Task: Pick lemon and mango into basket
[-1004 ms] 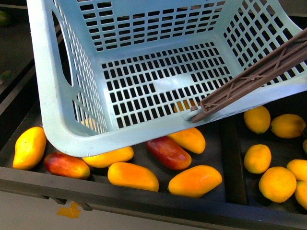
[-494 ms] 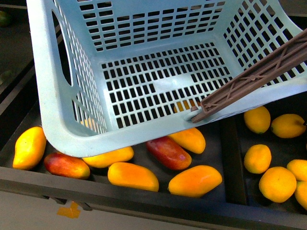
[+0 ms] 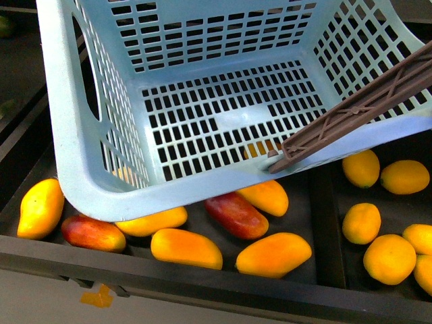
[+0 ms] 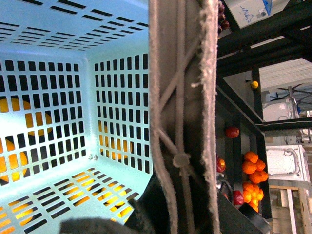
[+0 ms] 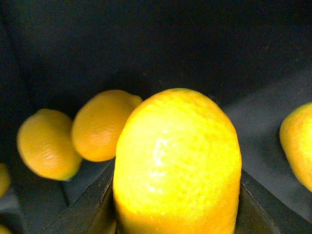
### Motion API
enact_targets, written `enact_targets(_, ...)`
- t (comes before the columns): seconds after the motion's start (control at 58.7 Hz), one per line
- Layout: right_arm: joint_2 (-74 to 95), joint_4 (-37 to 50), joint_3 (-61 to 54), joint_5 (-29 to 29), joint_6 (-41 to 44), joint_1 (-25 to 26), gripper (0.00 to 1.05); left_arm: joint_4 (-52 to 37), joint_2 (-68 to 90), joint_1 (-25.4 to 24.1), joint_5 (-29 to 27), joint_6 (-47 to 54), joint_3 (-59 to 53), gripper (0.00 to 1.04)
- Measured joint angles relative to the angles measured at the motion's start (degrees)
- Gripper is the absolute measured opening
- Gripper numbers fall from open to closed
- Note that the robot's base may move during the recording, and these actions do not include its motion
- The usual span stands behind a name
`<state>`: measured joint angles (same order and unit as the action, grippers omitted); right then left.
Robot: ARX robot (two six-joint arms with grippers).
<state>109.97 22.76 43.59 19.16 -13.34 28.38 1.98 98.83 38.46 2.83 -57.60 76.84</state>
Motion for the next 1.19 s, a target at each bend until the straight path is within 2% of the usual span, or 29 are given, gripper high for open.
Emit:
enact_targets(0.153,-18.9,-4.0,-2.8,6.3,-3.7,-1.6,0.50,0.0,0.0,0.0,0.0,0.0,0.0,0.05)
enact_targets(0.306,-31.9,-4.5,-2.3,5.9,-9.9,-7.5,0.50,0.0,0.0,0.0,-0.1,0.1,0.0,0.05)
enact_targets(0.477,-34.5,-4.4,-2.1,-1.0,-12.7,-20.8,0.50,0.0,0.0,0.0,0.0,0.0,0.0,0.05)
enact_targets(0.613,-32.3,-3.0,-1.2,-7.0,-13.2,-29.5,0.50,0.0,0.0,0.0,0.0,0.0,0.0,0.05)
enact_targets(0.732,-30.4,-2.4,-0.9,-10.5,-13.2,-34.7,0.50,0.0,0.0,0.0,0.0,0.0,0.0,0.05)
enact_targets(0.851,-29.3,-1.7,-1.2,-12.8,-12.9,-37.6,0.50,0.0,0.0,0.0,-0.1,0.0,0.0,0.05)
enact_targets(0.953,-28.9,-0.7,-2.3,-15.4,-12.6,-38.8,0.67,0.0,0.0,0.0,0.0,0.0,0.0,0.05)
enact_targets(1.107,-28.9,0.5,-3.6,-19.5,-14.6,-37.7,0.91,0.0,0.0,0.0,0.0,0.0,0.0,0.05)
enact_targets(1.141,-29.3,0.5,-4.0,-20.4,-15.4,-37.2,0.96,0.0,0.0,0.0,0.1,0.1,0.0,0.05)
enact_targets(1.192,-30.1,0.4,-4.5,-21.6,-16.0,-36.5,0.97,0.0,0.0,0.0,0.1,0.2,0.0,0.05)
